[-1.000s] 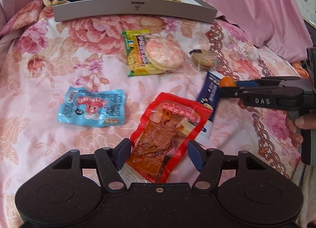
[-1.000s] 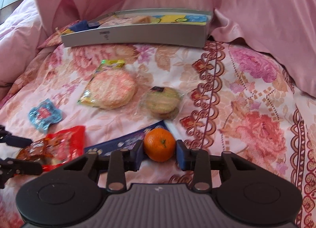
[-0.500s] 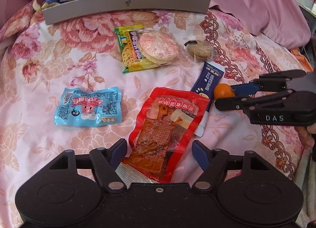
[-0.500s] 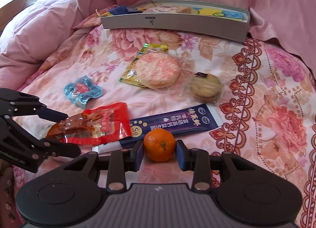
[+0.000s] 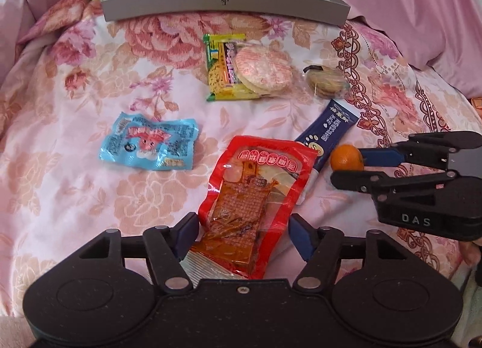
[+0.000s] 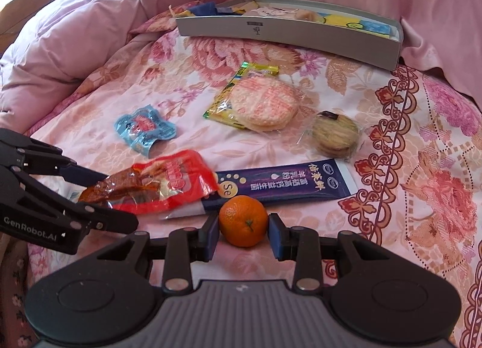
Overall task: Organize snacks
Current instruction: 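Grasp the mandarin orange with the right tool while the left tool grasps the red spicy strip pack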
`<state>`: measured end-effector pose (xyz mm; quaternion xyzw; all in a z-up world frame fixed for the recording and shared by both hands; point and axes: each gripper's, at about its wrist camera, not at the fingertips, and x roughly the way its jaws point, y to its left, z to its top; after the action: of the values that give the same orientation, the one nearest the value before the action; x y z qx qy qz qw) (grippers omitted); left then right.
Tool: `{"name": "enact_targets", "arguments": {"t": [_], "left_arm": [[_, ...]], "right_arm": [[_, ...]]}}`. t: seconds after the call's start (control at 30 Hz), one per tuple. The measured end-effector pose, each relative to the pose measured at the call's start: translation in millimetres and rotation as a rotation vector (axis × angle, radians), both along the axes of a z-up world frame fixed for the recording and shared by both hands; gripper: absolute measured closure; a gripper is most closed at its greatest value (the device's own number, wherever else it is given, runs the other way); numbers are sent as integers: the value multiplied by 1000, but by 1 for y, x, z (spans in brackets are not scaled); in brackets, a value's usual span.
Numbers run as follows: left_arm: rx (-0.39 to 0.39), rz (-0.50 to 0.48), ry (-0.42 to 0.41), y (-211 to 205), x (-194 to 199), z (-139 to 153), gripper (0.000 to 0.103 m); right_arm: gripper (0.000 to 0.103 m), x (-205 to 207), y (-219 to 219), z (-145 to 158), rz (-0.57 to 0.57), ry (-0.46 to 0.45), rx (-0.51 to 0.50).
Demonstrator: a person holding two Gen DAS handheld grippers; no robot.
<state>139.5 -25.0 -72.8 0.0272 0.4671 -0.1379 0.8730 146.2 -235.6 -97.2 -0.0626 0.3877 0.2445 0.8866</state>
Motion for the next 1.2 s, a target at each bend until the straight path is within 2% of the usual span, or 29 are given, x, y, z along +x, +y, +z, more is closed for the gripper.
{"name": "enact_targets", "arguments": {"t": [0.23, 0.33, 0.43, 0.57, 0.67, 0.93, 1.07, 1.2], "left_arm": [[28, -31, -14, 5, 8, -8, 25], [4, -34, 0, 7, 14, -11, 24], [-20, -47, -8, 8, 12, -10, 36], [4, -69, -23, 3, 8, -9, 40], [-9, -66, -26, 5, 7, -8, 45], [-21, -33, -40, 8, 5, -6, 50], [-27, -11, -50, 10, 5, -5, 54], [-38, 6, -52, 12, 6, -4, 55]], "right_arm": [[61, -4, 4, -1, 16, -16, -23], [59, -1, 5, -3, 16, -11, -13], [59, 0, 5, -4, 15, -6, -7], [59, 1, 4, -5, 11, -2, -5], [64, 0, 6, -4, 13, -15, -18], [65, -9, 14, -5, 50, -87, -84], [65, -11, 16, -5, 59, -104, -99], [64, -11, 17, -6, 61, -115, -102]]}}
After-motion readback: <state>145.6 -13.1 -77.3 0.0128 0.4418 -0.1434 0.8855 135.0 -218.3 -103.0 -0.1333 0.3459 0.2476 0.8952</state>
